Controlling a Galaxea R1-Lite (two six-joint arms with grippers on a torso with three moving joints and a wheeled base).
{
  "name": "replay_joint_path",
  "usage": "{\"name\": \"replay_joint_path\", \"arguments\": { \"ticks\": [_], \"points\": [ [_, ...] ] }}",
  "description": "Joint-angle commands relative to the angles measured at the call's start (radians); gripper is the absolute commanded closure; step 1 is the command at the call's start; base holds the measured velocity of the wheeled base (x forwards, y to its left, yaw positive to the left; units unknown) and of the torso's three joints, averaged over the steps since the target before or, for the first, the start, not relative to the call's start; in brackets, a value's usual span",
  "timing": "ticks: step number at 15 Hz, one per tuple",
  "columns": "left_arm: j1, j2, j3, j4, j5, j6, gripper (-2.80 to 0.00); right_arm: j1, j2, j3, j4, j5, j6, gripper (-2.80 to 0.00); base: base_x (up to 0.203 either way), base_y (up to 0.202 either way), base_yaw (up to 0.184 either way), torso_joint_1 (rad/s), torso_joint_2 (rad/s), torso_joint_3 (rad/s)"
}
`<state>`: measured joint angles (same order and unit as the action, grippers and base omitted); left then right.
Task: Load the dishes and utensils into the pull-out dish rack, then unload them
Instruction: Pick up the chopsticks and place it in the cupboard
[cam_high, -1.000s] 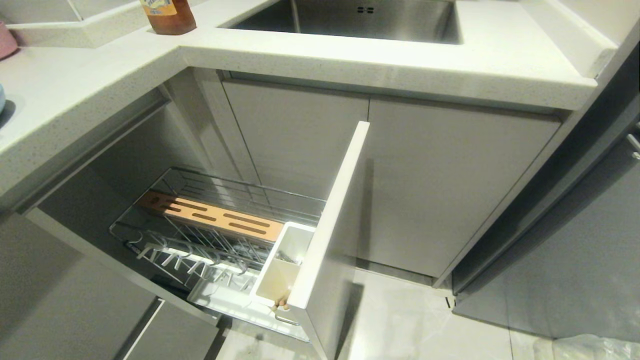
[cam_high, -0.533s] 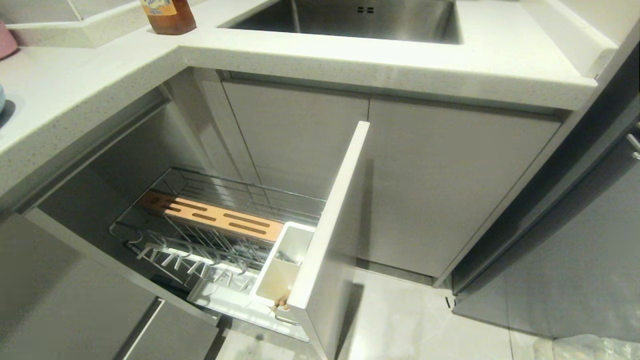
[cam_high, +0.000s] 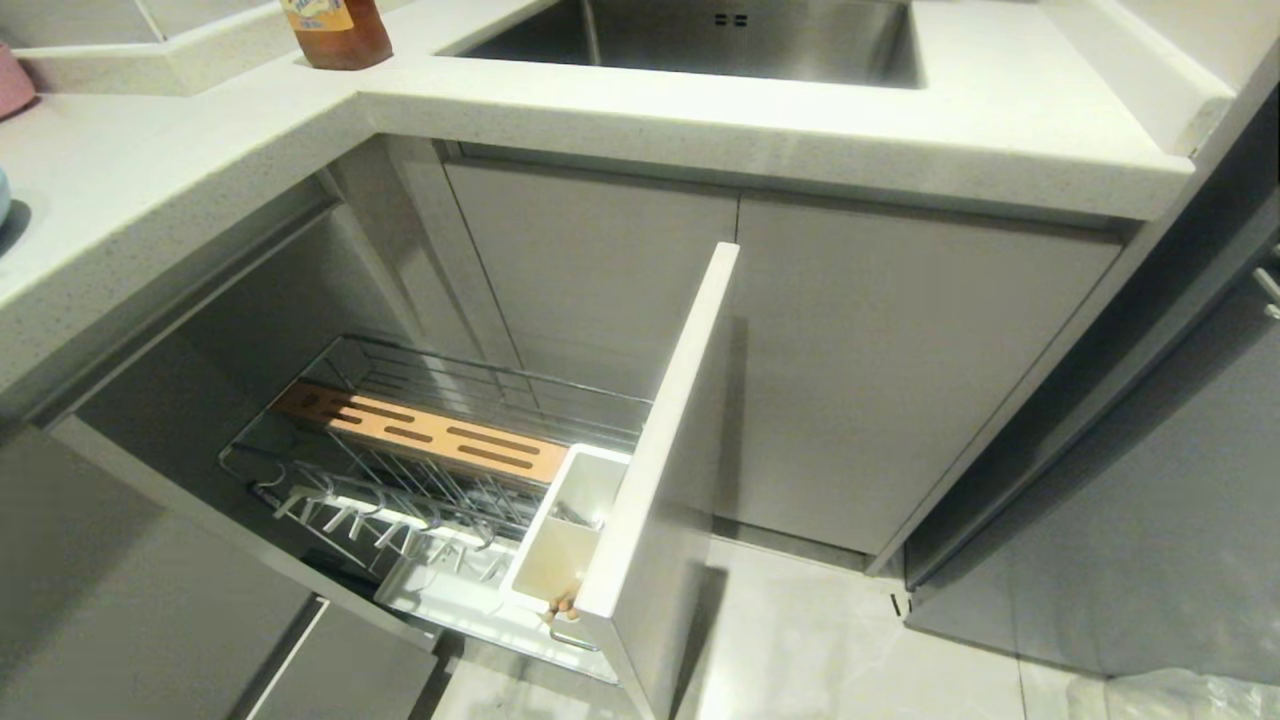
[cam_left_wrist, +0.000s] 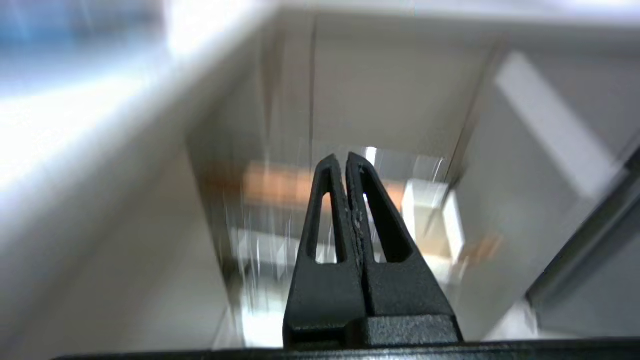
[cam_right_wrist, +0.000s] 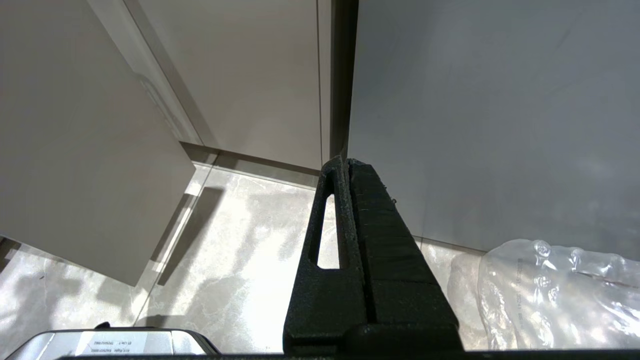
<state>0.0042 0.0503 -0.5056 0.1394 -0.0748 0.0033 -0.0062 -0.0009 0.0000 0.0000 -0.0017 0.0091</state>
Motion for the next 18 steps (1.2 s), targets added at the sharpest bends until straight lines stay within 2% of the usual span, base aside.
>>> {"name": "replay_joint_path", "arguments": {
  "ticks": [1,3,5,7,8,11,13,16,17,18],
  "points": [
    [0.014,0.154,-0.283,0.033,-0.063,0.022,0.0,0.0,0.001,0.0,0.0,0.0,0.0,0.0,0.0,0.0,0.0,0.0,0.0,0.0],
    [0.039,0.333,-0.466,0.052,-0.102,0.033,0.0,0.0,0.001,0.0,0.0,0.0,0.0,0.0,0.0,0.0,0.0,0.0,0.0,0.0],
    [0.062,0.506,-0.627,0.06,-0.111,0.042,0.0,0.0,0.001,0.0,0.0,0.0,0.0,0.0,0.0,0.0,0.0,0.0,0.0,0.0],
    [0.114,0.666,-0.765,0.069,-0.072,0.048,0.0,0.0,0.001,0.0,0.0,0.0,0.0,0.0,0.0,0.0,0.0,0.0,0.0,0.0],
    [0.14,0.741,-0.811,0.071,-0.026,0.024,0.0,0.0,0.001,0.0,0.0,0.0,0.0,0.0,0.0,0.0,0.0,0.0,0.0,0.0],
    [0.213,0.939,-0.948,0.098,0.052,-0.122,0.0,0.0,0.001,0.0,0.0,0.0,0.0,0.0,0.0,0.0,0.0,0.0,0.0,0.0],
    [0.263,1.05,-1.09,0.174,0.095,-0.225,0.0,0.0,0.001,0.0,0.0,0.0,0.0,0.0,0.0,0.0,0.0,0.0,0.0,0.0],
    [0.283,1.212,-1.353,0.426,0.2,-0.409,0.0,0.0,0.001,0.0,0.0,0.0,0.0,0.0,0.0,0.0,0.0,0.0,0.0,0.0],
    [0.283,1.267,-1.421,0.541,0.238,-0.448,0.0,0.0,0.001,0.0,0.0,0.0,0.0,0.0,0.0,0.0,0.0,0.0,0.0,0.0],
    [0.282,1.305,-1.446,0.594,0.3,-0.471,0.0,0.0,0.001,0.0,0.0,0.0,0.0,0.0,0.0,0.0,0.0,0.0,0.0,0.0]
  ]
}}
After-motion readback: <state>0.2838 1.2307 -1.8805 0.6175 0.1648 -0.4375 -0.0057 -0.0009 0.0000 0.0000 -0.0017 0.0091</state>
